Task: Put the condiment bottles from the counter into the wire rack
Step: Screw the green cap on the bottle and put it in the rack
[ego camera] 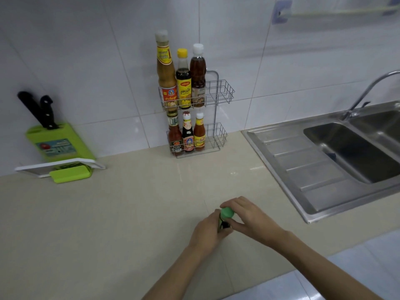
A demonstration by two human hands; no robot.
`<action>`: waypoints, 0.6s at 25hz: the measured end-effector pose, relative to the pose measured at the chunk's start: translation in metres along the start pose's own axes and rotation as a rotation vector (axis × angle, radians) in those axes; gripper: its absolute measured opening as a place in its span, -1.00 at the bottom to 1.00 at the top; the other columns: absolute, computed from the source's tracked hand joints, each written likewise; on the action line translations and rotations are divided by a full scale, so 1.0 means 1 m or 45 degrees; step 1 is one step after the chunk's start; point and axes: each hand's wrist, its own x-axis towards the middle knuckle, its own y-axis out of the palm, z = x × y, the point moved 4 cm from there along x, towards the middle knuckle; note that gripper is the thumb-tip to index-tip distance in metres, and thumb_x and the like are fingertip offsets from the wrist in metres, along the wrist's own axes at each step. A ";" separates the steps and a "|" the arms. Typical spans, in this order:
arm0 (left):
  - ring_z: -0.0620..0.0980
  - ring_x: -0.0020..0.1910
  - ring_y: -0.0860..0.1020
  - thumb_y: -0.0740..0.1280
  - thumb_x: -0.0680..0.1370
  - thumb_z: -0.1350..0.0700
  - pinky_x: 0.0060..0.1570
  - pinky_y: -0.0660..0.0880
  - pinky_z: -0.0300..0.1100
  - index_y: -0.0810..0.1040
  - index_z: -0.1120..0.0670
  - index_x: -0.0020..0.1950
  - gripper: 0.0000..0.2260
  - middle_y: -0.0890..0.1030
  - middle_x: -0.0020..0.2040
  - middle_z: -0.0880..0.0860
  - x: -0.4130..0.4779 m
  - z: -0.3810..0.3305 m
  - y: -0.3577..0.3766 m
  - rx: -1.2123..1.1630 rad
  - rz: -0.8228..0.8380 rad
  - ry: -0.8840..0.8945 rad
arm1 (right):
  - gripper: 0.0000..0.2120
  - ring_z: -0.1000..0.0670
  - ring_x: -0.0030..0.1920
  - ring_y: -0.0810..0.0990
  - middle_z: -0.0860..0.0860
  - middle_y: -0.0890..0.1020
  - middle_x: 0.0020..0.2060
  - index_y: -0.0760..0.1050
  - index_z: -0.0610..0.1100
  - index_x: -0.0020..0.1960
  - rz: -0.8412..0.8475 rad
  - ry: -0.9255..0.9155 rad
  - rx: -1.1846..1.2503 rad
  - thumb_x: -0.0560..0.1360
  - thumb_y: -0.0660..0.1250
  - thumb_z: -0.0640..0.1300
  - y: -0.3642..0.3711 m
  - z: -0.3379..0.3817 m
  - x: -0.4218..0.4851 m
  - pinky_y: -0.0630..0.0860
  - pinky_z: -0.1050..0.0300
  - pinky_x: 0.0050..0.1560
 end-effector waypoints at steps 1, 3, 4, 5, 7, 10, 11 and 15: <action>-0.15 -0.19 0.48 0.33 0.51 -0.08 -0.25 0.34 -0.30 0.44 0.01 0.17 -0.70 0.58 -0.09 -0.11 0.000 0.000 0.000 -0.008 -0.005 0.001 | -0.71 0.04 0.07 0.51 0.03 0.60 0.08 0.47 -0.09 0.22 0.006 -0.012 -0.014 0.51 0.32 -0.10 0.000 0.000 0.000 0.46 0.20 0.10; -0.18 -0.19 0.47 0.33 0.51 -0.07 -0.29 0.30 -0.38 0.45 0.00 0.18 -0.70 0.58 -0.10 -0.11 0.000 -0.001 -0.001 -0.012 -0.006 0.004 | -0.73 0.02 0.06 0.51 0.01 0.60 0.07 0.47 -0.09 0.20 0.037 -0.041 -0.071 0.51 0.31 -0.11 0.004 0.003 0.001 0.47 0.18 0.08; -0.18 -0.19 0.48 0.34 0.51 -0.07 -0.29 0.30 -0.40 0.45 0.00 0.17 -0.71 0.61 -0.08 -0.10 -0.001 -0.001 -0.002 -0.009 -0.005 0.005 | -0.73 0.00 0.04 0.51 0.00 0.60 0.05 0.47 -0.10 0.19 0.046 -0.058 -0.118 0.50 0.32 -0.12 0.006 0.004 0.001 0.48 0.16 0.06; -0.16 -0.18 0.51 0.34 0.50 -0.07 -0.28 0.32 -0.37 0.44 -0.01 0.17 -0.71 0.62 -0.06 -0.09 -0.001 -0.001 -0.002 -0.007 -0.002 0.004 | -0.74 -0.01 0.01 0.52 -0.01 0.61 0.02 0.48 -0.10 0.17 0.040 -0.065 -0.171 0.49 0.35 -0.14 0.007 0.003 0.002 0.49 0.15 0.03; -0.11 -0.17 0.55 0.33 0.49 -0.09 -0.24 0.37 -0.27 0.43 -0.03 0.11 -0.74 0.62 -0.09 -0.10 0.000 0.000 -0.001 -0.010 0.010 -0.008 | -0.73 -0.04 -0.10 0.54 -0.03 0.61 -0.08 0.50 -0.12 0.10 0.008 -0.017 -0.257 0.43 0.41 -0.11 0.009 0.004 0.003 0.55 0.10 -0.09; -0.10 -0.24 0.51 0.31 0.49 -0.09 -0.21 0.44 -0.18 0.42 -0.03 0.02 -0.80 0.57 -0.18 -0.12 0.001 0.001 0.001 -0.014 0.040 -0.035 | -0.70 -0.03 -0.32 0.50 -0.01 0.57 -0.31 0.45 -0.12 -0.10 -0.049 0.082 -0.374 0.37 0.46 0.05 0.011 0.008 0.006 0.49 0.11 -0.35; -0.09 -0.23 0.52 0.31 0.49 -0.09 -0.20 0.47 -0.16 0.43 -0.04 0.01 -0.81 0.58 -0.17 -0.10 0.000 0.001 0.002 -0.024 0.046 -0.042 | -0.65 -0.01 -0.38 0.47 0.00 0.54 -0.38 0.37 -0.09 -0.15 -0.045 0.133 -0.437 0.38 0.42 0.13 0.011 0.009 0.008 0.40 0.15 -0.40; -0.06 -0.11 0.60 0.32 0.49 -0.09 -0.11 0.52 -0.12 0.45 -0.04 0.04 -0.80 0.65 -0.07 -0.07 -0.001 0.002 0.002 -0.089 0.034 -0.039 | -0.57 -0.01 0.03 0.54 -0.05 0.56 0.15 0.40 -0.09 0.13 -0.108 0.186 -0.392 0.47 0.27 0.22 0.008 0.009 0.001 0.54 0.11 -0.08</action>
